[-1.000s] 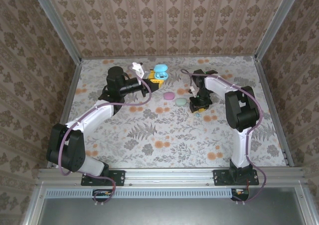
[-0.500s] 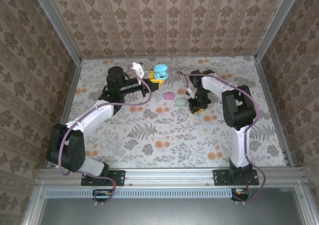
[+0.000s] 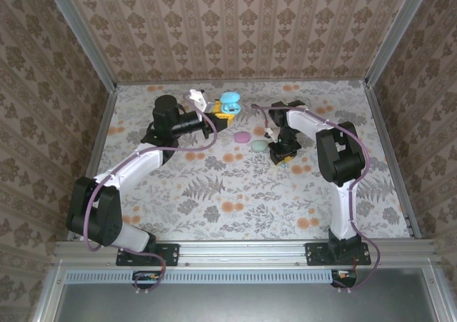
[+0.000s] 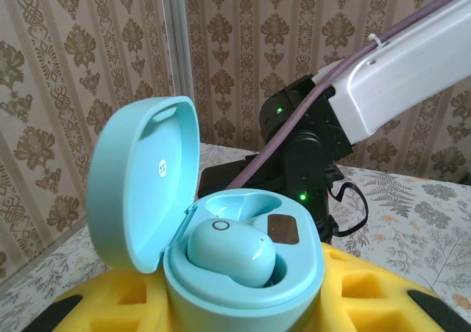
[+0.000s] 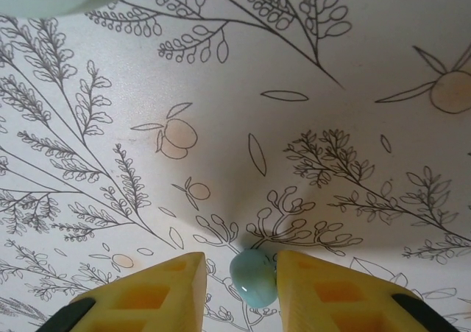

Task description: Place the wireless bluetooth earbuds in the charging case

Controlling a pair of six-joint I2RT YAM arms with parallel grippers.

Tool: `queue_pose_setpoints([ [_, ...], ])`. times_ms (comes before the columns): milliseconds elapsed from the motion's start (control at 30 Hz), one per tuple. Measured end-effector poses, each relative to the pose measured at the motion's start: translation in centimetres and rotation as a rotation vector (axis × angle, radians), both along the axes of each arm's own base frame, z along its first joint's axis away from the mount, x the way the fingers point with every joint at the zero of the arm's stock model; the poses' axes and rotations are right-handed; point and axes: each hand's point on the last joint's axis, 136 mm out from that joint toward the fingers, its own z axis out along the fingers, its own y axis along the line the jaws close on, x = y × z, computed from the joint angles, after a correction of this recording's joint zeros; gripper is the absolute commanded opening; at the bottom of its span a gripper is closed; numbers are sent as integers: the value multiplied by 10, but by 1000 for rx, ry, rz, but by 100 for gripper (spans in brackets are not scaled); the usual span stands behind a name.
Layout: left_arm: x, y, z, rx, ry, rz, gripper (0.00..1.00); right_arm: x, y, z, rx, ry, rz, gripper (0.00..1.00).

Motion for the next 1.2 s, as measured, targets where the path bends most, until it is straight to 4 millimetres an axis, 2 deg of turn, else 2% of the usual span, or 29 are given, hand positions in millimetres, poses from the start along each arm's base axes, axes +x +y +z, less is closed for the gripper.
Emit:
queue_pose_setpoints([
  [467, 0, 0, 0, 1, 1, 0, 26, -2, -6, -6, -34, 6, 5, 29],
  [667, 0, 0, -2, 5, 6, 0, 26, -1, -8, -7, -46, 0, -1, 24],
  [867, 0, 0, -3, 7, 9, 1, 26, 2, -5, 1, -16, -23, -54, 22],
  [933, 0, 0, -3, 8, 9, 3, 26, 6, -1, 16, 38, -53, -84, 22],
  [1000, 0, 0, -3, 8, 9, 3, 26, 11, 6, 43, 124, -103, -131, 22],
  [1200, 0, 0, -3, 10, 2, 3, 26, 27, 35, 164, 511, -302, -245, 23],
])
